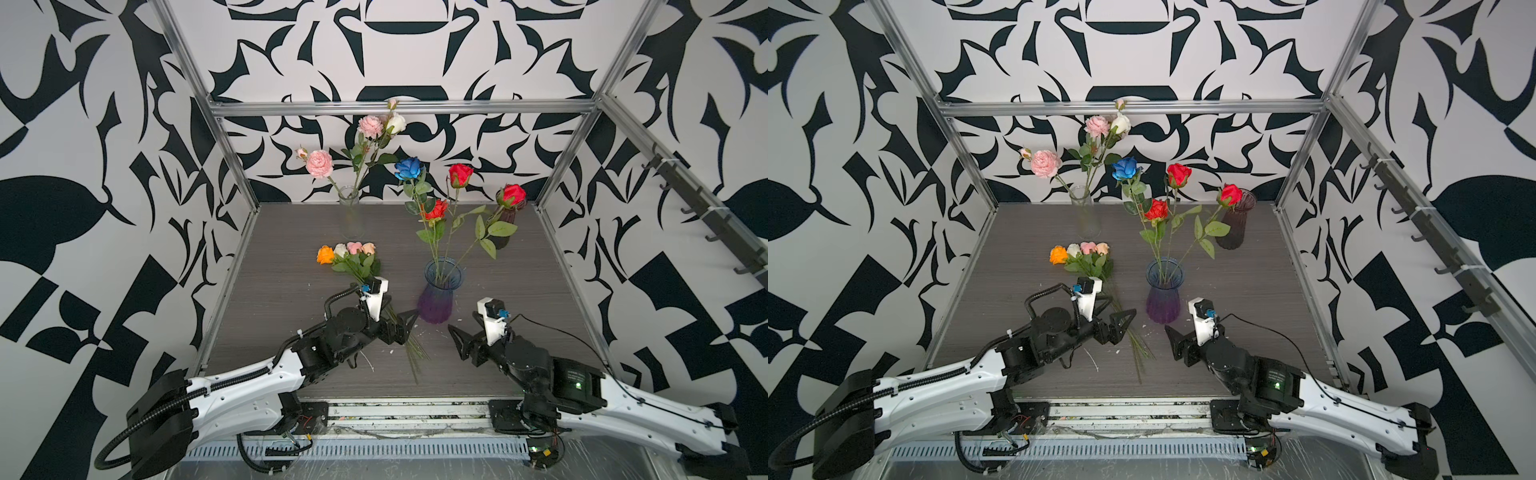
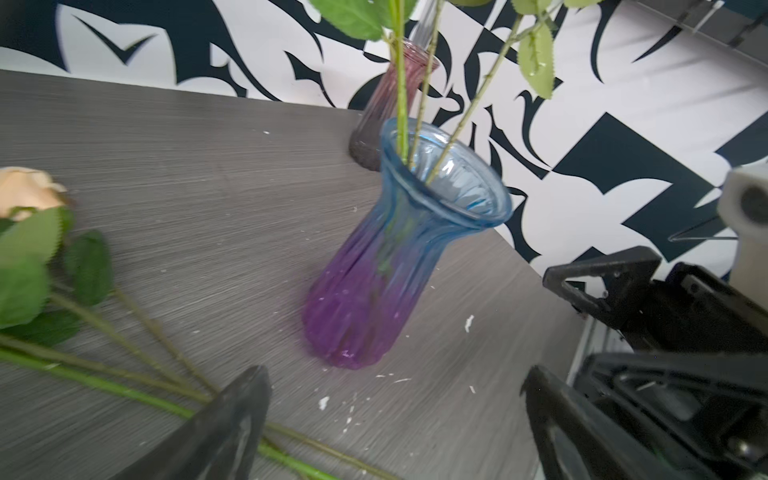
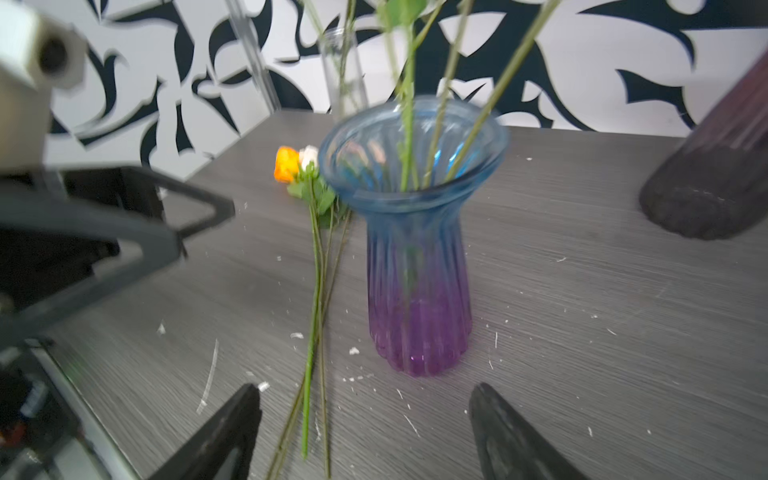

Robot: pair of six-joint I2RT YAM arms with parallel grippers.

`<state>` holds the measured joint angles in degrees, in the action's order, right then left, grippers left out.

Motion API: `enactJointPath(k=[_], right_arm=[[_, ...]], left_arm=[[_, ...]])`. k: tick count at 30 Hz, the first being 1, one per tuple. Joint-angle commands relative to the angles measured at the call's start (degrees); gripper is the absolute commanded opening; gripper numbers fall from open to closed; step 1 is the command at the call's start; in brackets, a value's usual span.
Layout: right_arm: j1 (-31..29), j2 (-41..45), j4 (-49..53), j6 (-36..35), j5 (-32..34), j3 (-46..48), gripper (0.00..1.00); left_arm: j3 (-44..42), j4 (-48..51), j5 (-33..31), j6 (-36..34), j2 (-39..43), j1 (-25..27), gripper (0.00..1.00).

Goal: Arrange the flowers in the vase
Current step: 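Open and withdraw the left gripper while the right gripper approaches the vase, then grasp the blue-purple vase rim with the right gripper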

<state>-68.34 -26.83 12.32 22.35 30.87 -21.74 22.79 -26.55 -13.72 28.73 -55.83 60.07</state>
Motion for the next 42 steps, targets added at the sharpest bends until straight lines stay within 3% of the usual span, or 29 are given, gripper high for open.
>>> enactJointPath(k=[1, 4, 6, 10, 18, 23, 31, 37, 42], right_arm=[[0.0, -2.7, -17.2, -11.6, -1.6, 3.7, 0.87], [0.0, -7.0, -23.2, -15.8, 0.9, 4.8, 0.94], [0.0, -9.4, -27.0, -17.4, 3.3, 5.4, 0.99], [1.1, -12.0, -34.0, -18.6, 6.1, 7.0, 0.99], [15.4, -15.9, -38.8, -11.7, -7.3, 7.8, 0.99], [18.8, -21.5, -44.4, -13.4, -11.2, 6.9, 0.99], [20.8, -34.0, -65.4, -17.9, -16.0, 8.8, 0.99], [21.0, -43.1, -76.8, -20.2, -14.7, 8.5, 0.99], [21.4, -45.6, -77.9, -20.2, -12.2, 7.6, 0.99]], left_arm=[[-7.5, -13.2, -2.7, 1.9, -0.8, 0.1, 0.99], [-14.3, -25.8, -1.9, 0.8, -1.7, 0.1, 0.99], [-16.3, -24.2, -2.7, 0.6, 1.5, 0.1, 1.0], [-18.5, -13.5, -6.1, 1.9, 12.7, 0.0, 0.99], [-22.6, -0.4, -11.3, 3.0, 32.7, -0.1, 0.99], [-22.8, -2.6, -10.6, 3.0, 30.9, -0.1, 1.0], [-22.2, -5.3, -8.9, 2.7, 27.0, -0.1, 0.99], [-22.5, -4.4, -9.4, 3.1, 28.4, -0.1, 0.99], [-22.8, -4.0, -9.7, 3.4, 29.0, -0.1, 0.99]])
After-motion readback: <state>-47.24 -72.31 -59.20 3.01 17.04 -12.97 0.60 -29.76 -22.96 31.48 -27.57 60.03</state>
